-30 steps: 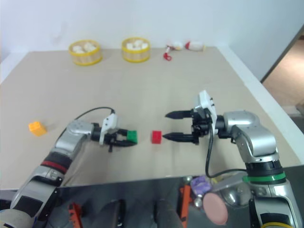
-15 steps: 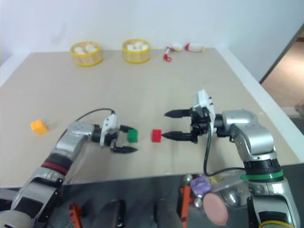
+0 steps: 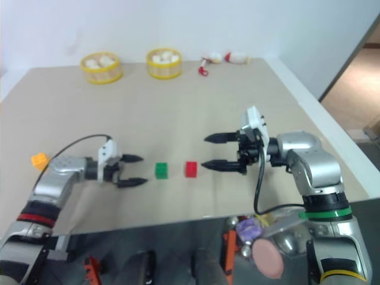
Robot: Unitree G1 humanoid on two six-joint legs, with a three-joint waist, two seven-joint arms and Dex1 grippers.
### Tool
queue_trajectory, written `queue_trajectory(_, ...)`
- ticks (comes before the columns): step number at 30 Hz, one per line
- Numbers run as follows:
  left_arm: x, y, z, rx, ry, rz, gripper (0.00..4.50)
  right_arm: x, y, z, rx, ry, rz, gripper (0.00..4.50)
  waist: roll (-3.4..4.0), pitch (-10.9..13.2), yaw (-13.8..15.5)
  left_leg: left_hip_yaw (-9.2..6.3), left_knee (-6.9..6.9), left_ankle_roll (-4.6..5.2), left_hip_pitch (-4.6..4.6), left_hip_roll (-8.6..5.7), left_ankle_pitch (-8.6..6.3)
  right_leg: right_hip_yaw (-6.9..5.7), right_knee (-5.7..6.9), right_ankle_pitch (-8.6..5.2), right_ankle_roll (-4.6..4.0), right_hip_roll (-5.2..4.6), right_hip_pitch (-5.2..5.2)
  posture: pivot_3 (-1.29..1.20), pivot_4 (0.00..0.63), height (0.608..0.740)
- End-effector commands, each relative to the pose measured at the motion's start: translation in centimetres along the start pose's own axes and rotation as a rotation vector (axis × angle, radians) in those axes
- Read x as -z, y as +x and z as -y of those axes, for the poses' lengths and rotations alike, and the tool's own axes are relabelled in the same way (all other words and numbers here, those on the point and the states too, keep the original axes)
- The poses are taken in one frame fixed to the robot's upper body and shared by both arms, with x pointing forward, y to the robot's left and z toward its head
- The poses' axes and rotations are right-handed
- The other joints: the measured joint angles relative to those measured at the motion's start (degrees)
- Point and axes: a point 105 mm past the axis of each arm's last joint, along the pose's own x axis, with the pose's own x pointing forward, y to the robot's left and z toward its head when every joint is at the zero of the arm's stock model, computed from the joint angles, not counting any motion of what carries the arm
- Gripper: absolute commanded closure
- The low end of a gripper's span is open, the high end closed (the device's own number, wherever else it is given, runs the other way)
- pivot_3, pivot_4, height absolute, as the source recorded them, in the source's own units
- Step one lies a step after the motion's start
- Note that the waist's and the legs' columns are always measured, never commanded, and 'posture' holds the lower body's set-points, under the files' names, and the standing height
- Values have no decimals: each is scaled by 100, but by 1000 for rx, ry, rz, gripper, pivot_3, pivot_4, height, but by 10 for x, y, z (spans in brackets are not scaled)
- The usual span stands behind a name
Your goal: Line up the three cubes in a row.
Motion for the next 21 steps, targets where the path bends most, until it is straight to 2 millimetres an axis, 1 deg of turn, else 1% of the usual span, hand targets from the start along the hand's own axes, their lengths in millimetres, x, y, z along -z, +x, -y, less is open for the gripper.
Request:
queue_trajectory(1,-14,-21,7,12,6,19,60,-12,0,2,-17,-54,12,320,0,0,1,0,-1,0,0,-1,0,0,0,-3,-2,-1,0,0,150,740)
queue_trajectory(3,-13,-36,9,-17,-15,9,60,-13,3,4,-26,-62,14,320,-1,0,2,1,-2,-1,-2,-1,-1,-1,0,-10,-12,-3,-3,0,150,740)
queue_trajectory(5,-15,-48,5,-88,-32,27,60,-14,5,5,-31,-67,19,320,-1,0,10,3,-6,-2,-2,-1,-1,-1,0,-21,-24,-6,-4,0,150,740)
queue_trajectory(8,-26,-62,-5,-239,-91,135,60,-15,10,6,-36,-84,28,320,-1,0,15,3,-8,-2,-2,1,-1,-4,0,-23,-29,-6,-4,0,150,740)
queue_trajectory(9,-28,-65,-9,-313,-116,177,60,-15,13,8,-22,-93,34,320,-1,0,14,2,-7,-2,-2,3,-1,-5,0,-23,-29,-6,-3,0,150,740)
queue_trajectory(11,-31,-70,-8,-415,-155,245,60,-19,19,13,4,-106,59,320,-2,0,10,5,-8,-2,0,3,-1,-4,0,-23,-27,-7,-3,0,150,740)
queue_trajectory(12,-30,-70,-7,-476,-171,271,60,-22,23,15,19,-117,73,320,-2,0,9,6,-7,-2,-1,4,-1,-3,0,-13,-10,-8,-3,0,150,740)
queue_trajectory(14,-23,-71,-5,-577,-241,304,60,-27,31,18,30,-126,101,320,-1,0,1,8,-8,-3,-1,4,-2,-1,-1,-5,3,-7,-4,0,150,740)
queue_trajectory(17,-10,-69,5,-706,-345,333,60,-35,41,18,17,-143,130,320,-3,-1,0,10,-9,-3,2,7,-2,0,0,-3,0,-5,-4,0,150,740)
queue_trajectory(21,14,-82,4,-1009,-478,315,60,-41,49,21,8,-145,164,320,-8,-4,13,4,-8,-3,2,7,-2,-3,1,-1,-2,-2,0,0,150,740)
